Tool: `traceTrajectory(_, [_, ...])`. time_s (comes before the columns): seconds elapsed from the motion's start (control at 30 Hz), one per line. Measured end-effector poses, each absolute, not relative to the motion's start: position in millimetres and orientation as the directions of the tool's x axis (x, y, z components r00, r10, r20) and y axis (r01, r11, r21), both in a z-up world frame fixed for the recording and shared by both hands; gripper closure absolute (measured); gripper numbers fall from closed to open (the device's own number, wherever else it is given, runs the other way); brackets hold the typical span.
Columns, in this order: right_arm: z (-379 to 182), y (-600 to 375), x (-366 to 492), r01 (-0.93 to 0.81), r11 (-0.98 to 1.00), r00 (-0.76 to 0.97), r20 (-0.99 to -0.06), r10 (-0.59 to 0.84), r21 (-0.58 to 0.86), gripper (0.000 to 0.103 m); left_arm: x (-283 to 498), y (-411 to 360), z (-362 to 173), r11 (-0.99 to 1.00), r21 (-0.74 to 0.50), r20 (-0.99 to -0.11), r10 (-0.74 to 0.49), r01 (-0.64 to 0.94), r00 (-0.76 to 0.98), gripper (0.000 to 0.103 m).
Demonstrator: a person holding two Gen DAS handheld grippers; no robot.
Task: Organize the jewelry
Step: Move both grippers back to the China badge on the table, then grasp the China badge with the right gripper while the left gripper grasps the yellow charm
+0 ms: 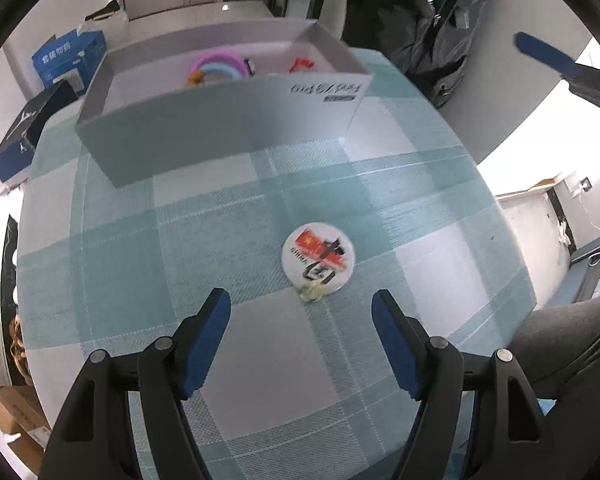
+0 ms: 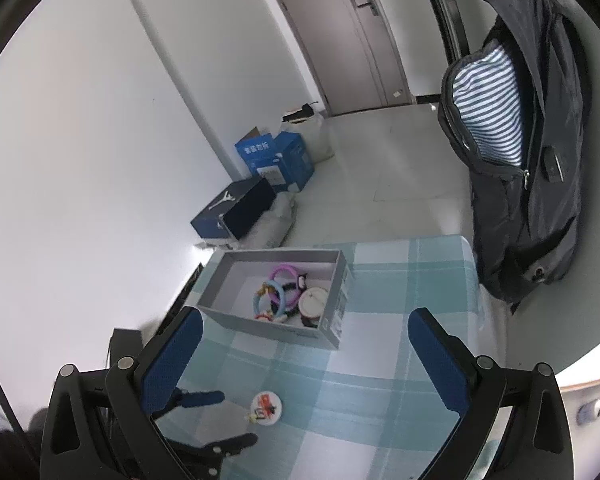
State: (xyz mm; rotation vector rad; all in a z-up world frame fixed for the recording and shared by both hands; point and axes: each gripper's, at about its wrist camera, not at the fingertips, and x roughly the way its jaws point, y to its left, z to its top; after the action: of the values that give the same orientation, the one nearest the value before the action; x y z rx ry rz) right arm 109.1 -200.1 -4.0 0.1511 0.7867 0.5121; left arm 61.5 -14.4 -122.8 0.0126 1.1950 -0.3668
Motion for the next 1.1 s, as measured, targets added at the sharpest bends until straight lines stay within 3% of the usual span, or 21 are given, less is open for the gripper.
traceTrajectory(0.1, [-5, -200, 109, -0.390, 0.868, 0.588, -0.642, 0.492, 0.308, 0.000, 61, -13, -124, 0.938, -0.192, -0.904, -0.284, 0.290, 0.319, 0.035])
traceTrajectory(0.17, [-6, -201, 110, -0.386, 0.870, 0.587, -0.646, 0.489, 0.307, 0.000, 59, -14, -121, 0.932, -0.195, -0.895, -0.296, 0.305, 0.332, 0.041])
traceTrajectory(0.3, [-7, -204, 113, -0.375, 0.871, 0.589, -0.644, 0.488, 0.318, 0.000, 58, -19, -124, 0.926, -0.159, -0.900, -0.279, 0.341, 0.336, 0.077])
traceTrajectory(0.33, [-7, -204, 114, -0.371, 0.872, 0.590, -0.645, 0.486, 0.318, 0.000, 58, -21, -125, 0.922, -0.164, -0.902, -0.285, 0.351, 0.325, 0.081])
traceTrajectory(0.43, [-9, -204, 116, -0.362, 0.879, 0.589, -0.654, 0.474, 0.311, 0.000, 56, -24, -127, 0.911, -0.153, -0.900, -0.288, 0.383, 0.328, 0.083])
traceTrajectory(0.6, [-11, -202, 117, -0.356, 0.881, 0.584, -0.661, 0.470, 0.312, 0.000, 53, -28, -126, 0.908, -0.130, -0.902, -0.275, 0.398, 0.333, 0.094])
traceTrajectory(0.97, [-21, -191, 119, -0.368, 0.872, 0.529, -0.698, 0.482, 0.323, 0.000, 50, -23, -114, 0.903, -0.131, -0.889, -0.290, 0.409, 0.355, 0.094])
traceTrajectory(1.1, [-32, -186, 119, -0.374, 0.867, 0.483, -0.729, 0.485, 0.329, 0.000, 61, 17, -83, 0.929, -0.223, -0.833, -0.339, 0.295, 0.437, 0.094])
